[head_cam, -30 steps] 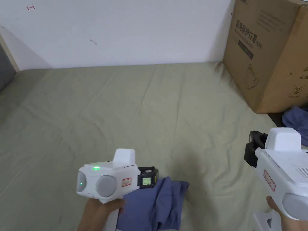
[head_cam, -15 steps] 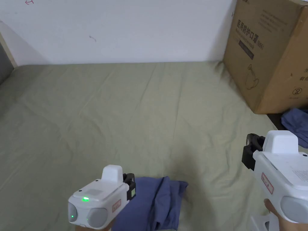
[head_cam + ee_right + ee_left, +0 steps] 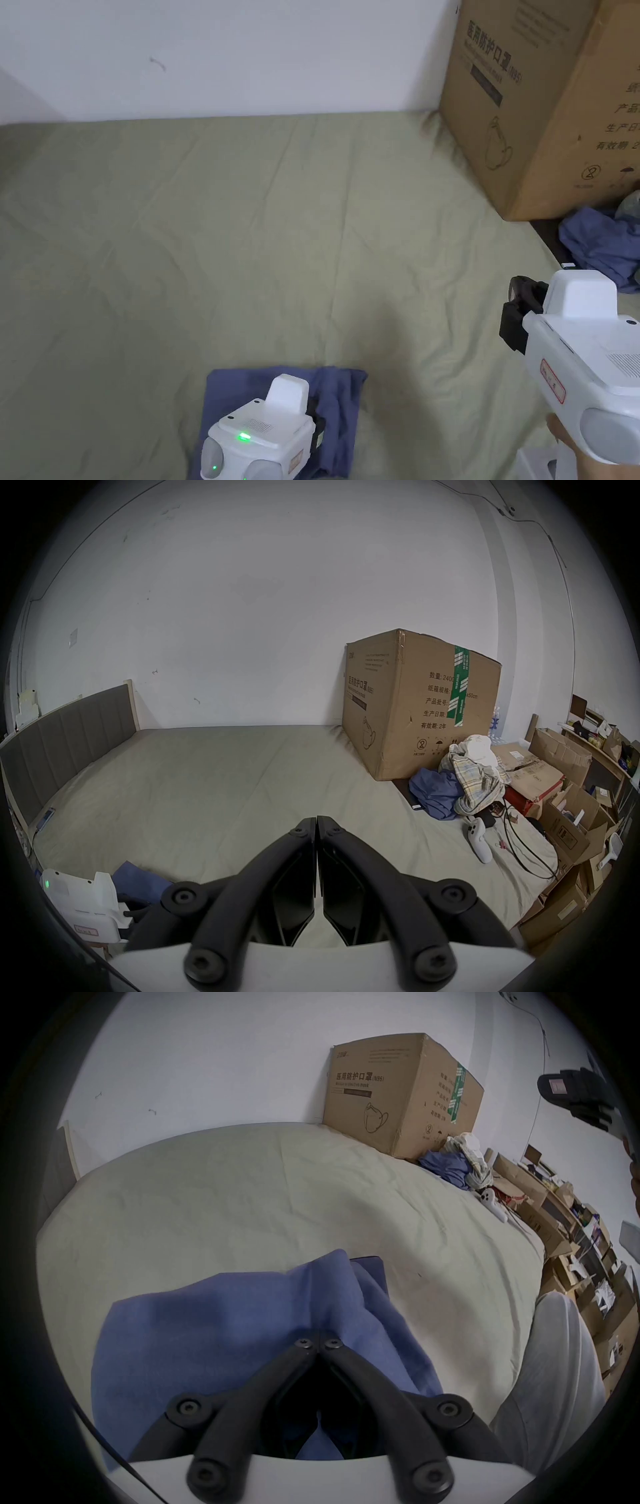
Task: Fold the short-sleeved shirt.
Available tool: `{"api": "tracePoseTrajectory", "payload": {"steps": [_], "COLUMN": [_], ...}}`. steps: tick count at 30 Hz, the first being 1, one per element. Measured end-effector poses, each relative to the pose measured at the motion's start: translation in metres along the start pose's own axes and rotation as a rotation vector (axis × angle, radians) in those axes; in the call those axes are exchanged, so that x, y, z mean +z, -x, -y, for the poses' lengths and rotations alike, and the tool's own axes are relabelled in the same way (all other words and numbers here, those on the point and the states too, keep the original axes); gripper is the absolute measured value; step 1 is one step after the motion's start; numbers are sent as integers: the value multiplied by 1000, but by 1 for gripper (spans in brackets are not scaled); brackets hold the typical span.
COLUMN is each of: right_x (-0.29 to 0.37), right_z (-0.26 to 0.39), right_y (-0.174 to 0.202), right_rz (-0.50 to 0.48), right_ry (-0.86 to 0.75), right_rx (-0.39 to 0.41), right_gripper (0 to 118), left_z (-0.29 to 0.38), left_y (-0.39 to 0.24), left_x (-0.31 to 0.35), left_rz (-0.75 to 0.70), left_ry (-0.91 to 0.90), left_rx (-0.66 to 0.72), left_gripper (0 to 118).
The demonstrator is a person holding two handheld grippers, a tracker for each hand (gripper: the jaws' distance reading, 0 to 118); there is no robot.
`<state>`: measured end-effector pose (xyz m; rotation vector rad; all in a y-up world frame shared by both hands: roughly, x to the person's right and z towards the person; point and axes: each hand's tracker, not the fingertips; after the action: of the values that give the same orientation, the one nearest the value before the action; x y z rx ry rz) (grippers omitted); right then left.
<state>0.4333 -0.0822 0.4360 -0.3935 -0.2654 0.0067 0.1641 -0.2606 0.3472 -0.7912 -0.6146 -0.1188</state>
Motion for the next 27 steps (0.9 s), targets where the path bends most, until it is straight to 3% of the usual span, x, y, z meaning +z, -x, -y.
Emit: {"api": "tracePoseTrajectory", "payload": {"steps": [4, 12, 16, 21, 27], "right_x": [-3, -4, 1, 9, 18], "right_z": [3, 7, 6, -1, -13], "right_y": [-6, -8, -3, 4, 15], "right_rz": [12, 16, 6, -10, -26], "right_ry": [10, 16, 9, -13, -54], "right_rx": [-9, -20, -23, -12, -10], "right_gripper": [0, 0, 0, 0, 0], "left_z": [-7, 4, -1, -27, -70], "left_y": [-12, -31, -28, -14, 10], "left_x": [-7, -22, -15, 29, 97], "left_rz": [-1, -56, -42, 8, -48], "left_ry": [5, 30, 26, -110, -331], "left_rx": [-9, -152, -130, -1, -7], "left_gripper": [0, 0, 0, 0, 0]}}
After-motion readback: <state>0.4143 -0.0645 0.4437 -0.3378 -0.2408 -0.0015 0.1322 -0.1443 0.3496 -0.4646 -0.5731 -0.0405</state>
